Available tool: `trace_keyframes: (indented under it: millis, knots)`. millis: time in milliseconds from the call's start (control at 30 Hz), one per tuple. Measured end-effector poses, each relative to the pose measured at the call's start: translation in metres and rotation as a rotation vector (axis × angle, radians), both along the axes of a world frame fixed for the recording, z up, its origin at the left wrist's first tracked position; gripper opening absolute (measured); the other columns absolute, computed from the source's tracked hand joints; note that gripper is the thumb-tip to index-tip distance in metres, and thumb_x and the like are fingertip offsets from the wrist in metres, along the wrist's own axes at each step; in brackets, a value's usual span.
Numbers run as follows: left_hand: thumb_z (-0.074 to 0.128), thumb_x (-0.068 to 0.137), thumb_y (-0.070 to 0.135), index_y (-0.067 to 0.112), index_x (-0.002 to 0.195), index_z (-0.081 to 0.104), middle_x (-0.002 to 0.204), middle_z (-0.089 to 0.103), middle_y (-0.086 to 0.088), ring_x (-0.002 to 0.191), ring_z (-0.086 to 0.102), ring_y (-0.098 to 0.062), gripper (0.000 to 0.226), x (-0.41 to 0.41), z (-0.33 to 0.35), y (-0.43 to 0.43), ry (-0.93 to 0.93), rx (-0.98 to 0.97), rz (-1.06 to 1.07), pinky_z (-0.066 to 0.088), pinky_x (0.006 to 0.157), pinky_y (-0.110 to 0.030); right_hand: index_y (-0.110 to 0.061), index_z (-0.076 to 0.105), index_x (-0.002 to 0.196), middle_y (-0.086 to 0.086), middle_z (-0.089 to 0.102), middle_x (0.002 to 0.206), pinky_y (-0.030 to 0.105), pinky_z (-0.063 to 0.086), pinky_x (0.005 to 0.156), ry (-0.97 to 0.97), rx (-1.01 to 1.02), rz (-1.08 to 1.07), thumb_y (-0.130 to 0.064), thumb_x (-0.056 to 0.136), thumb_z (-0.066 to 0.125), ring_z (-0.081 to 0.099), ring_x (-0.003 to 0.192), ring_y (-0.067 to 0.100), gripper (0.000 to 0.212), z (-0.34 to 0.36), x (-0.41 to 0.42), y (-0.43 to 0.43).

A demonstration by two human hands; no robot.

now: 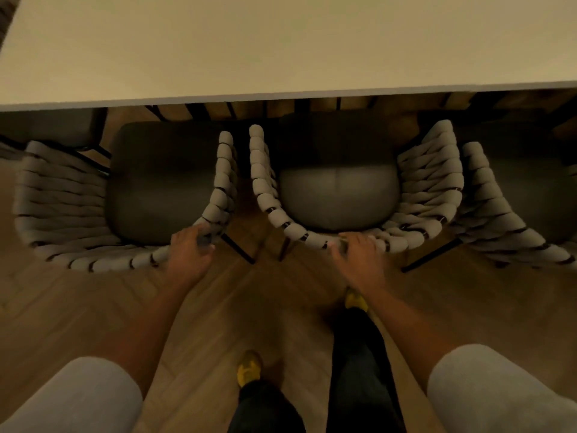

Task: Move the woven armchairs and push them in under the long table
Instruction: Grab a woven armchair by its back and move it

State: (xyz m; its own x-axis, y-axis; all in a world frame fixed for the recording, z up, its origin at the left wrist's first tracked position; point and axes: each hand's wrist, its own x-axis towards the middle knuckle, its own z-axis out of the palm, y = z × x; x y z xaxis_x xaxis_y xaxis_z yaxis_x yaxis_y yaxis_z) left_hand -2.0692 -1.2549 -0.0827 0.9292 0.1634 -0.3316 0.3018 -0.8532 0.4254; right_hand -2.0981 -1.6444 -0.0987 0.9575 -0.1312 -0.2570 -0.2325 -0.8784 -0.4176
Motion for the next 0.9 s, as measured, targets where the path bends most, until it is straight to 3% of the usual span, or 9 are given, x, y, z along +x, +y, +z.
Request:
trace_keyframes:
  millis: [133, 267, 333, 433, 500, 667, 900]
  knots:
    - [0.076, 0.085, 0.041, 0.021, 0.150, 0.041, 0.150, 0.046, -0.009, 0.139, 0.037, -0.034, 0.077, -0.020, -0.004, 0.076, 0.111, 0.208, -0.086, 0.036, 0.113, -0.052, -0.023, 0.061, 0.128, 0.003, 0.064, 0.129, 0.051, 0.036, 0.113, -0.028, -0.132, 0.031, -0.075, 0.093, 0.043, 0.056, 0.122, 0.025, 0.065, -0.006, -0.005, 0.048]
    - [0.074, 0.080, 0.039, 0.039, 0.150, 0.037, 0.142, 0.057, -0.002, 0.132, 0.049, -0.033, 0.079, -0.029, -0.014, 0.132, 0.214, 0.359, -0.221, 0.026, 0.118, -0.058, -0.026, 0.059, 0.126, 0.004, 0.062, 0.125, 0.054, 0.036, 0.112, -0.032, -0.240, 0.061, -0.074, 0.091, 0.050, 0.057, 0.117, 0.029, 0.060, -0.020, 0.000, 0.047]
    - [0.069, 0.082, 0.034, 0.042, 0.146, 0.040, 0.138, 0.059, 0.004, 0.129, 0.052, -0.030, 0.071, -0.026, -0.024, 0.145, 0.223, 0.403, -0.268, 0.016, 0.117, -0.068, -0.029, 0.057, 0.126, 0.003, 0.062, 0.123, 0.057, 0.032, 0.114, 0.006, -0.361, 0.107, -0.066, 0.092, 0.058, 0.058, 0.116, 0.029, 0.050, -0.028, 0.003, 0.044]
    - [0.064, 0.088, 0.028, 0.040, 0.133, 0.049, 0.128, 0.063, 0.005, 0.124, 0.056, -0.027, 0.049, -0.015, -0.036, 0.145, 0.245, 0.496, -0.259, 0.011, 0.108, -0.082, -0.027, 0.059, 0.124, 0.005, 0.063, 0.117, 0.066, 0.018, 0.119, 0.037, -0.471, 0.078, -0.032, 0.094, 0.066, 0.057, 0.116, 0.033, 0.031, -0.040, 0.012, 0.045]
    - [0.066, 0.089, 0.026, 0.038, 0.123, 0.056, 0.114, 0.068, 0.002, 0.115, 0.060, -0.029, 0.038, -0.009, -0.042, 0.142, 0.214, 0.522, -0.245, 0.007, 0.104, -0.087, -0.026, 0.063, 0.117, 0.007, 0.065, 0.107, 0.071, 0.017, 0.117, 0.028, -0.531, 0.056, -0.017, 0.091, 0.068, 0.059, 0.109, 0.036, 0.028, -0.046, 0.018, 0.047]
    - [0.074, 0.085, 0.020, 0.033, 0.114, 0.065, 0.088, 0.073, 0.000, 0.091, 0.069, -0.032, 0.033, -0.005, -0.060, 0.146, 0.022, 0.568, -0.282, 0.007, 0.104, -0.087, -0.029, 0.069, 0.109, 0.004, 0.063, 0.092, 0.075, 0.017, 0.114, 0.014, -0.605, 0.006, -0.006, 0.087, 0.070, 0.059, 0.098, 0.034, 0.033, -0.053, 0.030, 0.057]
    - [0.072, 0.085, 0.017, 0.036, 0.115, 0.063, 0.091, 0.073, 0.000, 0.097, 0.068, -0.032, 0.037, 0.041, -0.071, 0.143, 0.010, 0.520, -0.283, 0.013, 0.109, -0.081, -0.031, 0.067, 0.118, 0.002, 0.066, 0.098, 0.076, 0.020, 0.112, 0.005, -0.681, 0.007, -0.011, 0.083, 0.077, 0.061, 0.101, 0.034, 0.042, -0.052, 0.045, 0.049]
